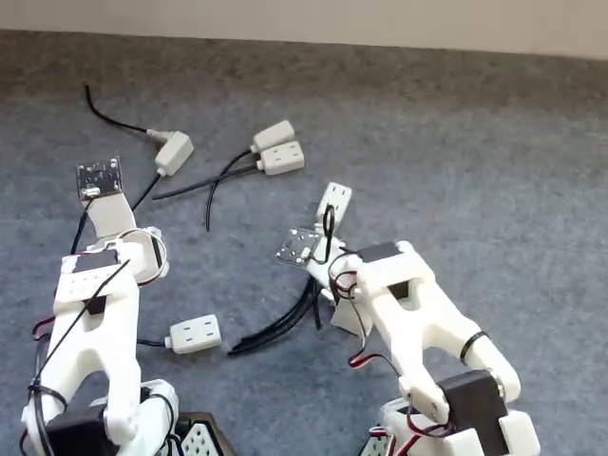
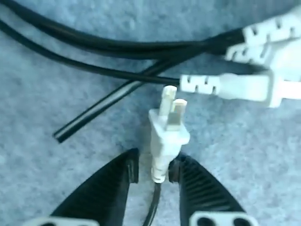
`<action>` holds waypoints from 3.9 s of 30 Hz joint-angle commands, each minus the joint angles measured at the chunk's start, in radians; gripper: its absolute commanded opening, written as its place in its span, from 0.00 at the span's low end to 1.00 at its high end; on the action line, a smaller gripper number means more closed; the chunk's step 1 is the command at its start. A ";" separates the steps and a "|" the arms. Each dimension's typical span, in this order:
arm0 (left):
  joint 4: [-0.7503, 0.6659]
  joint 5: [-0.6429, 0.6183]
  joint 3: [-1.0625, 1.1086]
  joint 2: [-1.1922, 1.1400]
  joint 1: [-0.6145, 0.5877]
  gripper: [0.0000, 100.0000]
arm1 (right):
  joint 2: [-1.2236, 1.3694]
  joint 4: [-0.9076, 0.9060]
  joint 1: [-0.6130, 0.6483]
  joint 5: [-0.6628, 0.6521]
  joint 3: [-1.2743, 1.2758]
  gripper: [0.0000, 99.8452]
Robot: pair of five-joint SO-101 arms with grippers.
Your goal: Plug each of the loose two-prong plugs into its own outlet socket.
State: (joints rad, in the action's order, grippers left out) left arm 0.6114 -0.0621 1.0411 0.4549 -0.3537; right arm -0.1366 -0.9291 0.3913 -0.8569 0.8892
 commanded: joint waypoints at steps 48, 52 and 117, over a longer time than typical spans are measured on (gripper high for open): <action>0.634 0.451 -0.099 0.880 0.298 0.33 | -0.631 0.018 0.524 0.606 0.039 0.01; 0.623 0.374 -0.016 1.012 0.302 0.33 | -0.615 0.064 0.524 0.660 0.053 0.01; 0.733 0.189 -0.631 0.317 0.087 0.38 | -0.610 -0.162 0.449 0.635 -0.130 0.01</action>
State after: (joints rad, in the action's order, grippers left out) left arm 1.2513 0.1297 0.7741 1.1899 -0.1634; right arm -0.7442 -1.1086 0.8454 -0.2094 0.7649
